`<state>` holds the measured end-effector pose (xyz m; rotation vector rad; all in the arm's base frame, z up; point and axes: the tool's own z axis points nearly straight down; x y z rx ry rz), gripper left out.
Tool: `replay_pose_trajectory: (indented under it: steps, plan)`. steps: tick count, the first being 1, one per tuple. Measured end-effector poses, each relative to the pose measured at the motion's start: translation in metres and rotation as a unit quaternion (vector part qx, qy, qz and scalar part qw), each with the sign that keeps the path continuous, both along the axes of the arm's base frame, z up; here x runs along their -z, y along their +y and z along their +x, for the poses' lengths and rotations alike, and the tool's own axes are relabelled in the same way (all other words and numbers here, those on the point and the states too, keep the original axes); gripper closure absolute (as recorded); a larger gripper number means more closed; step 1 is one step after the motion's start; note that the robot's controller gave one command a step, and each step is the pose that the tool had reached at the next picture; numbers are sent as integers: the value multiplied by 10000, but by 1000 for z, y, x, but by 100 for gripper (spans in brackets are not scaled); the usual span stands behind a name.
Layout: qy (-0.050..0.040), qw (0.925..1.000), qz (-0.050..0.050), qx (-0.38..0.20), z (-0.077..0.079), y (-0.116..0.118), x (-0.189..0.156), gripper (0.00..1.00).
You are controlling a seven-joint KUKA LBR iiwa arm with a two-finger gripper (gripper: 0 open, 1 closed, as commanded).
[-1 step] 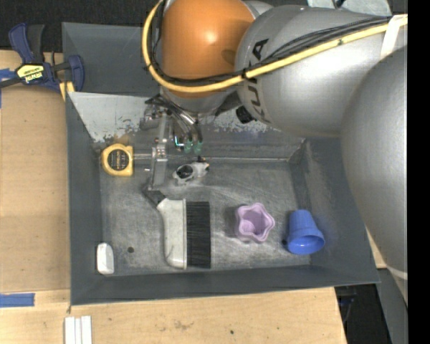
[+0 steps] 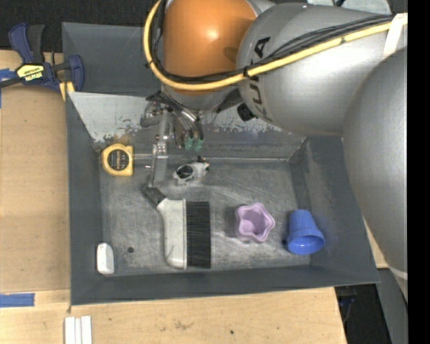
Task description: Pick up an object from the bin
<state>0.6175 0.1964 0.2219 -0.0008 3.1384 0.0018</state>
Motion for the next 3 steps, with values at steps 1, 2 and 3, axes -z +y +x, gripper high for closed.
replay_pose_trajectory:
  steps: [1,2,3]
  plan:
    - [-17,9990,8,452,1,19,62,0]
    - [23,9960,-6,899,-1,37,77,0]
    - [6,9807,4,1956,5,35,91,0]
